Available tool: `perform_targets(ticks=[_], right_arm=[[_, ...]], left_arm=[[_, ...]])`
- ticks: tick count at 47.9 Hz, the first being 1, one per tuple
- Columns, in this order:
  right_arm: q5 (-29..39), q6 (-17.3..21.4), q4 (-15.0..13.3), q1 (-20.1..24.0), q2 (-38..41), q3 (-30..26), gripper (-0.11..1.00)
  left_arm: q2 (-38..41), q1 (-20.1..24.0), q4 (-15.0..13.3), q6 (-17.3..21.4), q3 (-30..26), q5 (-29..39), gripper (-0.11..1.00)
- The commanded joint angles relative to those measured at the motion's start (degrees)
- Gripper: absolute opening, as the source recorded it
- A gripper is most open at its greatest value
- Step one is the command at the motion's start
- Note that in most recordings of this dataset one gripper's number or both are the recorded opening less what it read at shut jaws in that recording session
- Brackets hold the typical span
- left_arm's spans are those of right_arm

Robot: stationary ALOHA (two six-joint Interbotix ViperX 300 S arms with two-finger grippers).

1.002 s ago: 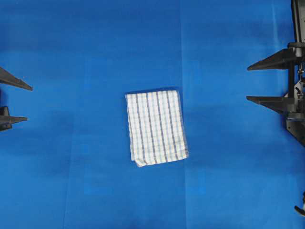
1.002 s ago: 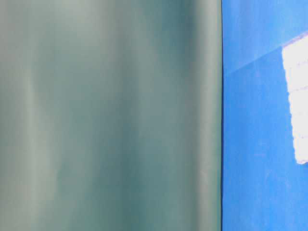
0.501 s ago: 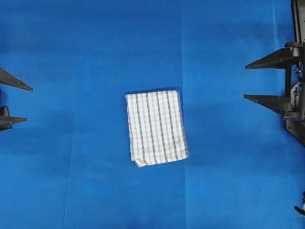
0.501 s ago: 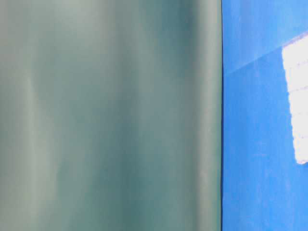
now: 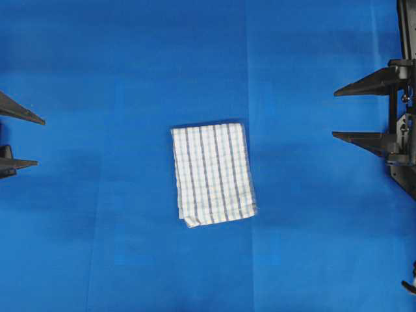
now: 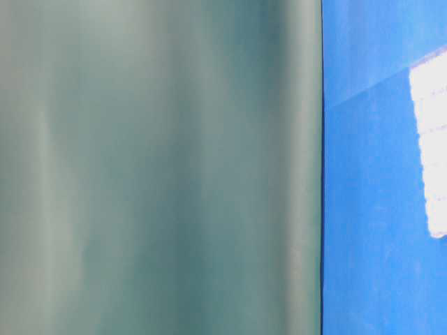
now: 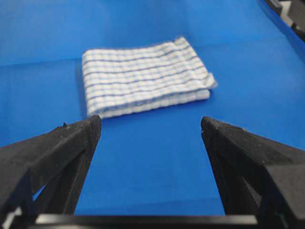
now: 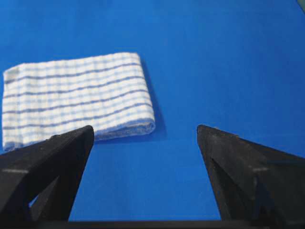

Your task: Fold the blue towel.

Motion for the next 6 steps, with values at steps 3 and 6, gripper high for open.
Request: perform_targets(ticks=[3, 6], right_arm=[[-0.3, 0.1, 0.1, 0.0, 0.4, -0.8, 0.85], [-0.3, 0.1, 0.2, 0.1, 0.4, -0.8, 0.85]], left_arm=[[0.6, 0.2, -0.2, -0.1, -0.7, -0.3, 0.82], [0.5, 0.2, -0.2, -0.1, -0.7, -0.2, 0.82]])
